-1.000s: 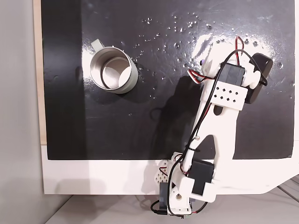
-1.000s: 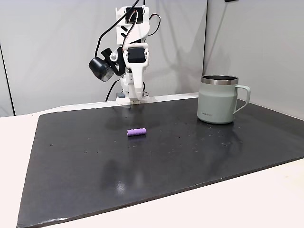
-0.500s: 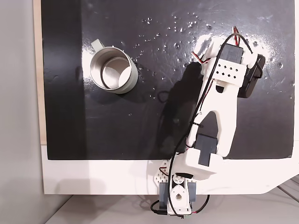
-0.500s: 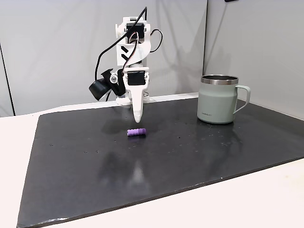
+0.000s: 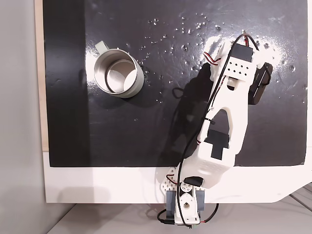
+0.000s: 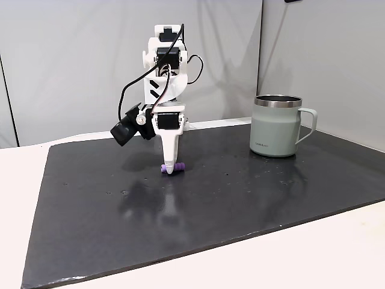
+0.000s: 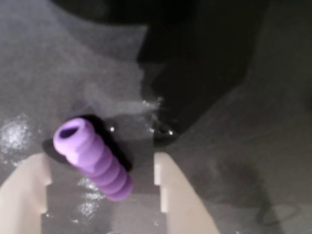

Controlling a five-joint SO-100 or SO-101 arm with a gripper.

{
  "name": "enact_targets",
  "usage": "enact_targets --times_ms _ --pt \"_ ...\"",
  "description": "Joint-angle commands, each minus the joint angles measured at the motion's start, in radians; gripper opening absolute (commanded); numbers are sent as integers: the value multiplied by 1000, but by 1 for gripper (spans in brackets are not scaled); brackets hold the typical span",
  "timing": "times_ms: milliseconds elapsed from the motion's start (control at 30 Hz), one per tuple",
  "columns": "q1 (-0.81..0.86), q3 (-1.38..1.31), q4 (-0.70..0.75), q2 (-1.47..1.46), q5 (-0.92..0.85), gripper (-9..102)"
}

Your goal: Grasp a pengrip and put it in the cup.

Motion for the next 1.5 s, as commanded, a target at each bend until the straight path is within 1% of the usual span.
enact_targets --times_ms 0,67,133,300,400,533,700,867,1100,1300,1467 --pt "6 -48 -5 9 11 11" --pt "8 -44 -5 9 20 4" --pt "11 -44 -3 9 29 0" --pt "9 -43 15 43 34 0" --pt "-5 -35 40 130 40 0" --pt "-60 -57 107 272 51 0" --pt "-169 -120 207 408 80 0" --pt "-299 -179 229 477 44 0" --pt "-509 -405 328 380 -49 0" --pt "-670 -411 328 334 -130 0" --pt "-759 -411 330 284 -175 0"
